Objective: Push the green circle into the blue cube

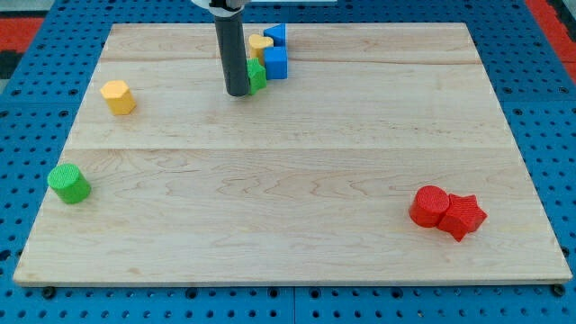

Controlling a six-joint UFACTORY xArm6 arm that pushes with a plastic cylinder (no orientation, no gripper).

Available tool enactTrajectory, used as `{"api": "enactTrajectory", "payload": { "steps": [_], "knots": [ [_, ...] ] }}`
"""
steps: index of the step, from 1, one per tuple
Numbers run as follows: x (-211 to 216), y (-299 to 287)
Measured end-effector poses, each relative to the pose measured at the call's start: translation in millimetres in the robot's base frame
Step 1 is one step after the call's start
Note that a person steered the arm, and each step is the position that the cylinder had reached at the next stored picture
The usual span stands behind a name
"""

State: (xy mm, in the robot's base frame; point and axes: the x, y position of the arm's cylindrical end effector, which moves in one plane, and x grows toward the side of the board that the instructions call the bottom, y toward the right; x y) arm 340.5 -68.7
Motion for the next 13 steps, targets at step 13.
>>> {"api": "enactTrajectory", "payload": {
  "steps": [13],
  "knots": [
    [159, -219]
  ]
}}
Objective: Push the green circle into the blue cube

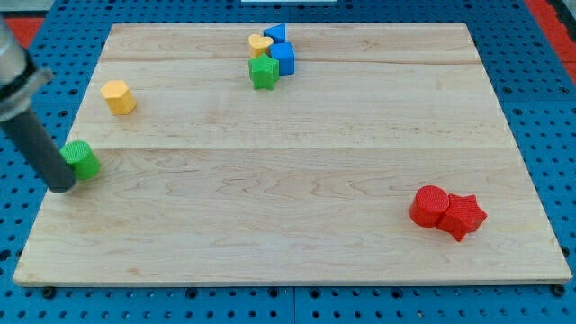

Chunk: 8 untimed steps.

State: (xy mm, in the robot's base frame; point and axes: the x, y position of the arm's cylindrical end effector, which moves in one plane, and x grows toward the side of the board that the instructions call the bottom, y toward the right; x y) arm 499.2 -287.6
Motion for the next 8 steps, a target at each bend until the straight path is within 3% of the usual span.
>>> {"api": "enactTrajectory", "payload": {
  "steps": [1, 3, 5, 7, 8],
  "knots": [
    [-2, -14],
    [-42, 73],
    [-116, 37],
    [-109, 114],
    [-105, 121]
  ]
}}
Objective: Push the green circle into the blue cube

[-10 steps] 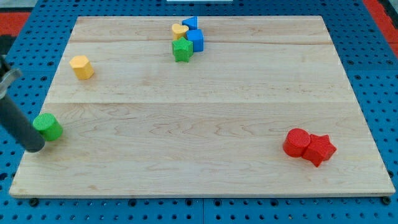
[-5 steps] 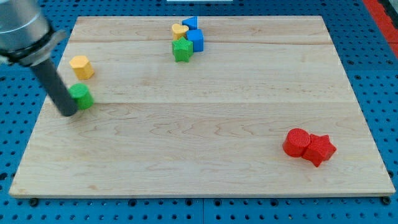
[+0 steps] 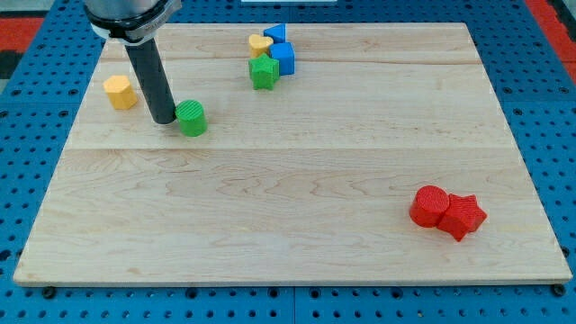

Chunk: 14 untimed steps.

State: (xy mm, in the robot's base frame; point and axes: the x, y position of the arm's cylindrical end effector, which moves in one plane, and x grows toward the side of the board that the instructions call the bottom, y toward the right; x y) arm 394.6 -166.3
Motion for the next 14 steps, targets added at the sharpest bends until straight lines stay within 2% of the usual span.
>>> {"api": "enactTrajectory", "payload": {
  "steps": [1, 3, 4, 5, 6, 7, 9, 11, 12, 13, 14],
  "knots": [
    [5, 13],
    [-8, 109],
    [-6, 90],
    [25, 76],
    [73, 81],
    [62, 130],
    [-18, 147],
    [-30, 176],
    [-82, 170],
    [-66, 175],
    [-18, 160]
  ]
}}
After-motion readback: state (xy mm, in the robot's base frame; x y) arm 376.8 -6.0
